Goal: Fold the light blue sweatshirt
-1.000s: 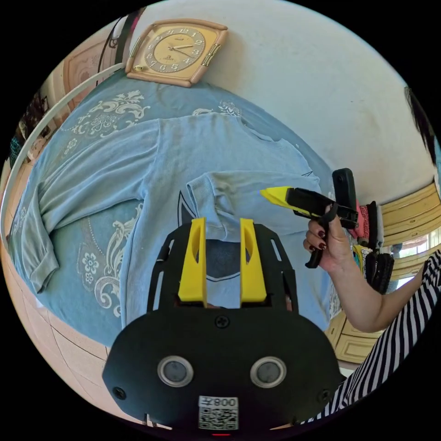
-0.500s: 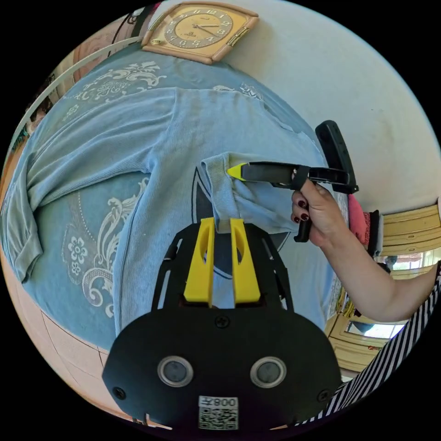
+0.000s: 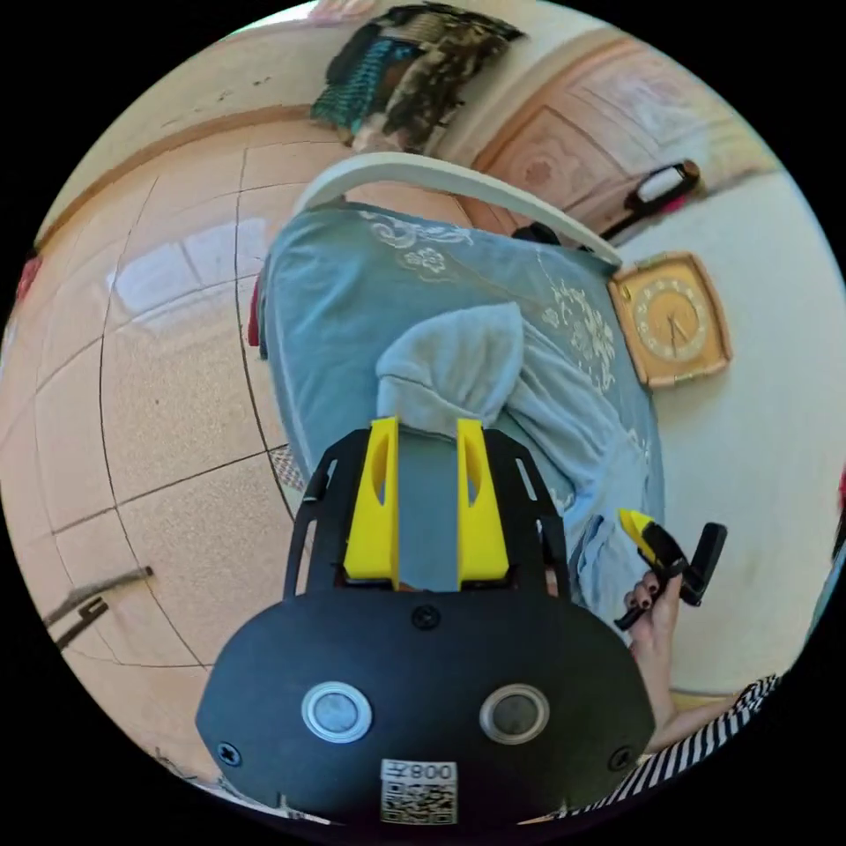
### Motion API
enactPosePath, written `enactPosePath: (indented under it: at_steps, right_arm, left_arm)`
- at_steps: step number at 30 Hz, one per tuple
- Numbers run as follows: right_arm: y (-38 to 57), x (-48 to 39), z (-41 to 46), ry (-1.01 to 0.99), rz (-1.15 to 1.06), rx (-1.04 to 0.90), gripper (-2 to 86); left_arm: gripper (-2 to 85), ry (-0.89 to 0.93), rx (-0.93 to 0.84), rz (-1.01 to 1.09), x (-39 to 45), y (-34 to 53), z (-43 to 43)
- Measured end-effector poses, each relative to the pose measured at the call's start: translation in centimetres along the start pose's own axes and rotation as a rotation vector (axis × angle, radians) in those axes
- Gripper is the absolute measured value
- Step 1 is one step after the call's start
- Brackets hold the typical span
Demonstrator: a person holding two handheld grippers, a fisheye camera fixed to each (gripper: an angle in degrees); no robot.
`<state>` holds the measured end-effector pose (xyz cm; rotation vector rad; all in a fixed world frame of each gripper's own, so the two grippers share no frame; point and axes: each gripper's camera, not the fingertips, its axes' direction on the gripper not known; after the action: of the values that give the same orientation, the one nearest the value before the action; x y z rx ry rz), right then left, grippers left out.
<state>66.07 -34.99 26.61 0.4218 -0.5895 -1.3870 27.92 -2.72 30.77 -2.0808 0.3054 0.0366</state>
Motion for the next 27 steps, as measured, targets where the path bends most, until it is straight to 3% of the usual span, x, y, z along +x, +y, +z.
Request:
enactPosePath:
  at_steps: [4,10,16,20,27]
  right_arm:
    - [-5.2,-1.3,9.8,-0.155,-0.049,-0.157,9.7]
    - [-9.4,-3.5,17.2,-0.057,-0.100,-0.246,9.3]
    - [-11.0,-4.0,20.4,-0.113,-0.075,-0.283,5.7]
    - [-12.1,-4.8,19.6,-0.139,-0.100,-0.326,3.8]
    - [-14.6,-4.9,4.6,-0.338,-0.211,-0.209,2.5]
  left_arm:
    - [11.7,0.149,0.072,-0.139,-4.9,-2.6,0.5]
    - [9.8,0.328,0.062,-0.153,-7.7,-6.1,2.5]
    - [6.3,0.388,0.063,-0.161,-8.4,-8.2,3.1]
    - [5.1,0.512,0.089,-0.168,-8.3,-8.9,2.4]
    - [4.1,0.835,0.084,-0.130,-3.3,-9.3,1.6]
